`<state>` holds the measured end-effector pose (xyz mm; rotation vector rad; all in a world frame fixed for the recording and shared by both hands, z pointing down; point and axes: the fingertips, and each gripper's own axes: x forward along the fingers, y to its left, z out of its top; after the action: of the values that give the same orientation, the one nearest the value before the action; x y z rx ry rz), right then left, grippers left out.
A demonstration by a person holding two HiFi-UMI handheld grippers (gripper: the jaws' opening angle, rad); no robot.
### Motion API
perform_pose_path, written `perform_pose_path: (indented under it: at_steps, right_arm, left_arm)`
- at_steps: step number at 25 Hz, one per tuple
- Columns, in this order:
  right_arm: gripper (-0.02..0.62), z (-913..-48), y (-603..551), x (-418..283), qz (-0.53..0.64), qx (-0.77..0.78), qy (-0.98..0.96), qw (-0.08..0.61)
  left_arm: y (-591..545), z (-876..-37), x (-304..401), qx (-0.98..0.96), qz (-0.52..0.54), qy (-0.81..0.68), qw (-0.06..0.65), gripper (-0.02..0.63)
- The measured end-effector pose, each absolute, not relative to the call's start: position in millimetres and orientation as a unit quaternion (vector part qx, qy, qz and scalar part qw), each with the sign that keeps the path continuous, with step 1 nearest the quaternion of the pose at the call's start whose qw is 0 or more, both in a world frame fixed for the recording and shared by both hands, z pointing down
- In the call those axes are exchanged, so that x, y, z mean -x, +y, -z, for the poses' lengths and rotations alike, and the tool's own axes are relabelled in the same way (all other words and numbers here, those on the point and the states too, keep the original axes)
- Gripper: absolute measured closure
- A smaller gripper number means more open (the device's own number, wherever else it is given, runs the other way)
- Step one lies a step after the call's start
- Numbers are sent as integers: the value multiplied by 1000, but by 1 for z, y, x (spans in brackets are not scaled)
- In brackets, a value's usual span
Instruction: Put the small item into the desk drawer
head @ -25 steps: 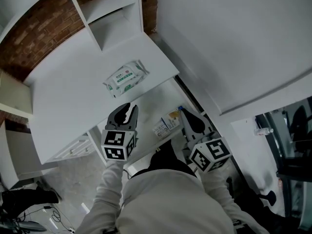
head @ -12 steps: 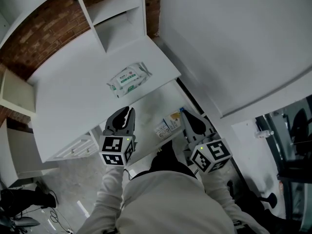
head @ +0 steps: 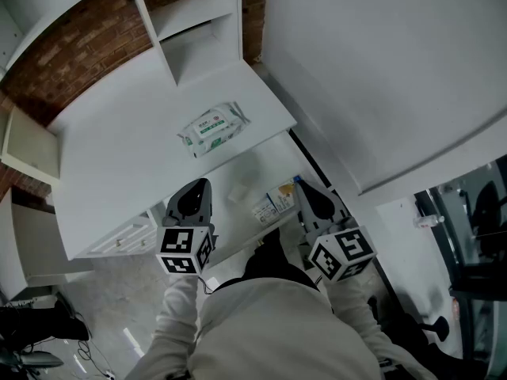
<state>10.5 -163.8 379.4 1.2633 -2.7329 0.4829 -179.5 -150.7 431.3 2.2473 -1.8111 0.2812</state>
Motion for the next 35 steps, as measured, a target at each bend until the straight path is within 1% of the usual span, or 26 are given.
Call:
perform_pose_path:
  at_steps: [12, 35]
  right_arm:
    - [569, -379, -158, -6, -132, -415, -898, 56]
    - [569, -381, -154, 12, -121, -403, -904, 67]
  left_arm:
    - [-136, -428, 189, -760, -82, -632, 126, 583]
    - [-133, -428, 201, -762, -77, -630, 126, 583]
